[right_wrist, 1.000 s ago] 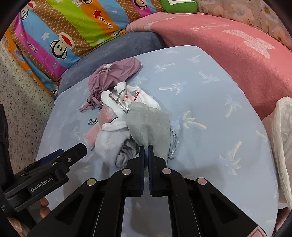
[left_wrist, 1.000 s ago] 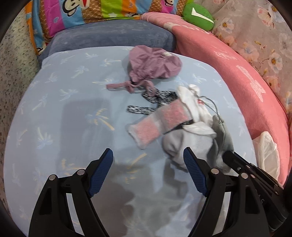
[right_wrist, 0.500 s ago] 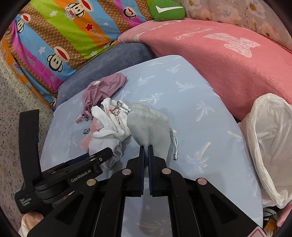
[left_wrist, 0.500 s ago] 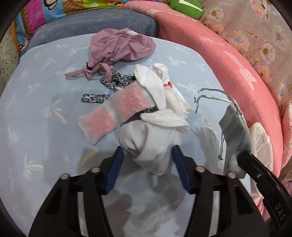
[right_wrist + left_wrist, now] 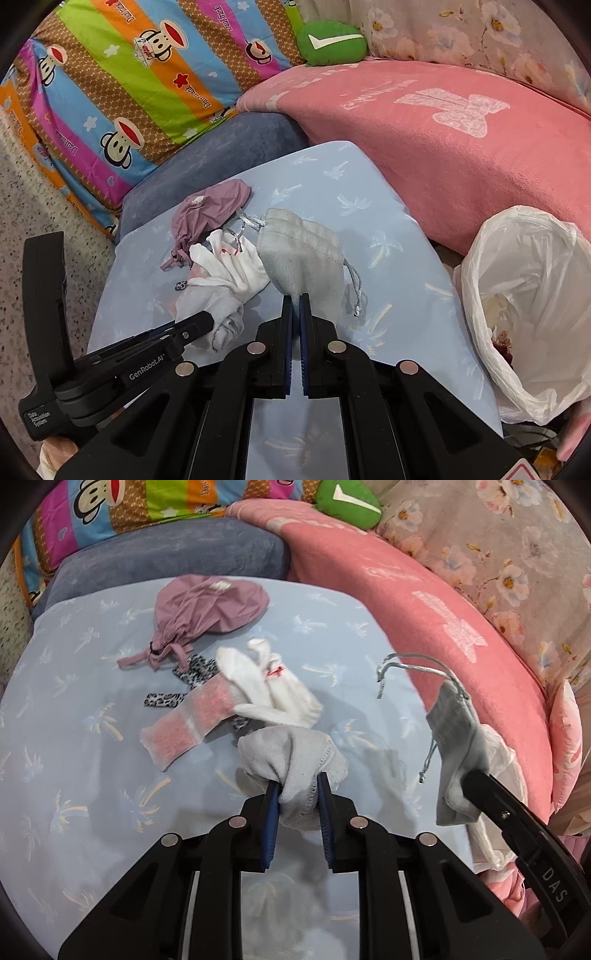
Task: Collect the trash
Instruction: 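Grasp the grey sock with the left tool while the right tool grasps the grey pouch, then lift the grey sock and grey pouch and carry both over the bin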
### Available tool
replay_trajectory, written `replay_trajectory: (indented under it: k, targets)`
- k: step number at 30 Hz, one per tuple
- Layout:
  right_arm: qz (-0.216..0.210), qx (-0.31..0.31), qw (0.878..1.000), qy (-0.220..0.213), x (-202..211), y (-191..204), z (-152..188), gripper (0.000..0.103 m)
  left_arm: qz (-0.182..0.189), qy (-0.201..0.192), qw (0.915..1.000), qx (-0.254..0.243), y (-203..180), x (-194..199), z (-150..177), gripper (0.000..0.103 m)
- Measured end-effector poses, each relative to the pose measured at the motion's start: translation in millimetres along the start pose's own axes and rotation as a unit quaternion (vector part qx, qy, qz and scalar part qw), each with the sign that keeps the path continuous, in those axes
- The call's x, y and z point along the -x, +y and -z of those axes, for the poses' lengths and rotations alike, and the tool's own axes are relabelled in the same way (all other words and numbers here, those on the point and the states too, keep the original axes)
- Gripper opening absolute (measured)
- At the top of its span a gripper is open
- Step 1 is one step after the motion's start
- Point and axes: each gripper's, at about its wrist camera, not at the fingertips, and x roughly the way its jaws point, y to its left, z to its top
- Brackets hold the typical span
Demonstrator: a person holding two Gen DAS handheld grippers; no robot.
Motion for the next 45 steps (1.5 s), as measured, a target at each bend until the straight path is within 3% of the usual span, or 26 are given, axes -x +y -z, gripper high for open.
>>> replay_trajectory:
  k: [13, 24, 38, 45]
  targets:
    - [0.022, -0.024, 0.997, -0.073, 73.4, -49.0, -20.7, 0.003, 0.026, -0.035, 0.9955, -0.085, -88.9, 23.2, -12.7, 0.019]
    - [0.053, -0.063, 0.989, -0.125, 128.8, -111.4, -26.4, 0.003, 0.052, -0.044, 0.9838, -0.166, -165.4, 27.4, -9.9, 0.019]
    - [0.099, -0.107, 0.977, -0.156, 167.4, -178.9, -26.2, 0.003, 0.091, -0.034, 0.9654, -0.242, -243.5, 22.4, 2.3, 0.020]
    - [0.113, -0.122, 0.973, -0.163, 178.4, -200.7, -23.6, 0.003, 0.107, -0.022, 0.9619, -0.251, -264.4, 14.0, 5.5, 0.022]
